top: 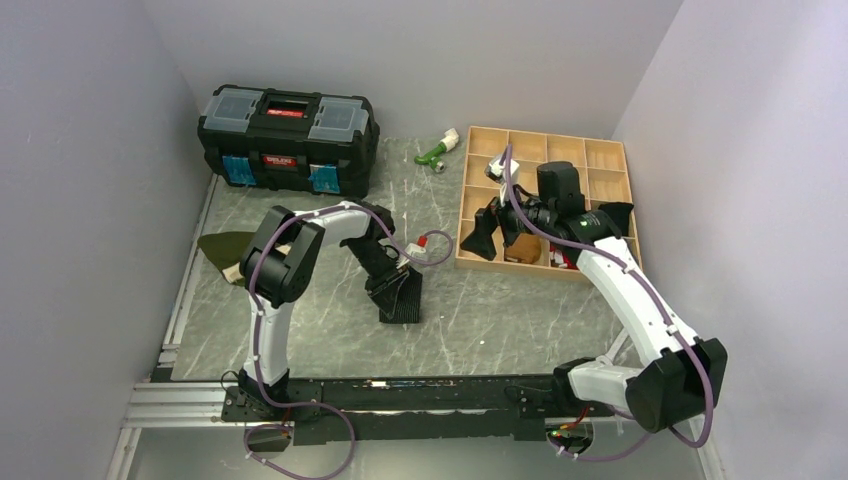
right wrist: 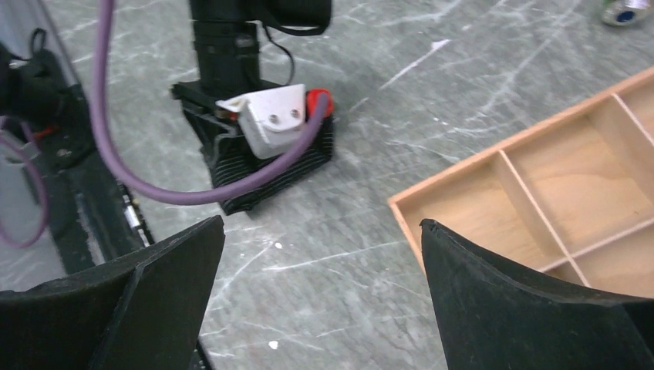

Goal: Roll the underwear
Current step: Roll the underwear to the center of the board.

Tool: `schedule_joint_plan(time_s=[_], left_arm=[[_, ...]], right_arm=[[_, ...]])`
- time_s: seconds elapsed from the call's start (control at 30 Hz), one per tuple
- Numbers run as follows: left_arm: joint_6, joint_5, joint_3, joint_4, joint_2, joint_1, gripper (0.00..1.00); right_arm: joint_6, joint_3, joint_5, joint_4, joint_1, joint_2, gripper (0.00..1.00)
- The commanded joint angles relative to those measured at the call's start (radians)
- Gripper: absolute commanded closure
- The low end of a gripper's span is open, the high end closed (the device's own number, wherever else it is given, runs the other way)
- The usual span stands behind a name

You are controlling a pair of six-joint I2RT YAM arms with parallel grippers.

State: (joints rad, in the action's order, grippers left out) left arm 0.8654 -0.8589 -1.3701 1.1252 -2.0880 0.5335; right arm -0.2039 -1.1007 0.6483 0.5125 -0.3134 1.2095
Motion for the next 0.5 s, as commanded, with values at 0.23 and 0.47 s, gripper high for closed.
schedule_joint_plan(time_s=[0.23, 0.47], left_arm=[[0.015, 0.06, 0.015, -0.012, -0.04, -0.012, 1.0], [0.03, 0.034, -0.017, 0.026, -0.074, -0.031, 1.0]], right_arm=[[-0.106, 0.047, 0.082, -0.016, -0.091, -0.025, 0.0], [-0.284, 0.114, -0.107, -0.042, -0.306, -0.009, 0.02]])
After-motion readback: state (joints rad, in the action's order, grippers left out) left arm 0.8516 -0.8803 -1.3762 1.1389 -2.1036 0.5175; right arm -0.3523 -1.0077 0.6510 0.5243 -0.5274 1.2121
